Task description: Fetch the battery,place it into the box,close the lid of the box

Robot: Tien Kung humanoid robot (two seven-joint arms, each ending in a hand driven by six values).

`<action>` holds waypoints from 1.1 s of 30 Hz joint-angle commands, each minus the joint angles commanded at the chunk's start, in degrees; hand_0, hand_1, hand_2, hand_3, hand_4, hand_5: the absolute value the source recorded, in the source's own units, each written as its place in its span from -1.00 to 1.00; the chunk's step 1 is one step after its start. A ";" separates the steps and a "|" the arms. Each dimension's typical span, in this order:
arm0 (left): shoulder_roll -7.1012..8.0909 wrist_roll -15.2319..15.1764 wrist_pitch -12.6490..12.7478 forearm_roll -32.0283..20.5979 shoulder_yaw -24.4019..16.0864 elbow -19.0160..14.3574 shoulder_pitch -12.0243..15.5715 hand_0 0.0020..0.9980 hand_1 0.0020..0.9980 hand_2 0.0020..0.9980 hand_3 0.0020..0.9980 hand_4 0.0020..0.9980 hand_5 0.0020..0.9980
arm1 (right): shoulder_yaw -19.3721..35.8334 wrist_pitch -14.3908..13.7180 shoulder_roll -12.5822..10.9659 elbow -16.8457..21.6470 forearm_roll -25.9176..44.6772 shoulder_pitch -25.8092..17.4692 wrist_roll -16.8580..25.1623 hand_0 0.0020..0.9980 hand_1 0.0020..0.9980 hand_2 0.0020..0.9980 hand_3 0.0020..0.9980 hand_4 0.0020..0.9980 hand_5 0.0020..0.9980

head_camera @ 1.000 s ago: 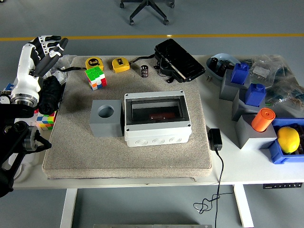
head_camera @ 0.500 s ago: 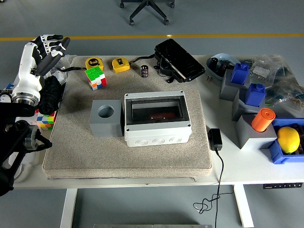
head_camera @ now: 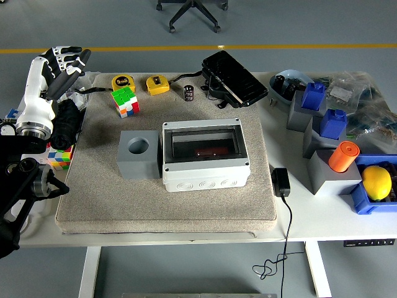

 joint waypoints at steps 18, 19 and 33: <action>-0.24 0.01 -0.17 -0.31 -0.28 -0.18 -1.06 -0.42 0.04 0.12 0.14 0.88 0.01 | 0.84 0.03 -0.18 -0.30 -0.45 0.51 0.08 0.19 0.31 0.33 0.15 0.88 -0.09; -0.25 -0.04 -0.19 -0.38 -0.27 -0.19 -1.01 -0.42 0.04 0.12 0.14 0.88 0.01 | 0.94 0.01 -0.20 -0.24 -0.55 0.48 0.09 0.19 0.31 0.33 0.15 0.88 -0.09; -0.49 0.16 -0.57 -0.48 0.39 -0.04 -0.99 -0.43 0.00 0.11 0.14 0.87 0.01 | 1.21 -0.02 -0.04 -0.27 -0.47 -0.48 0.13 0.20 0.30 0.32 0.16 0.88 -0.09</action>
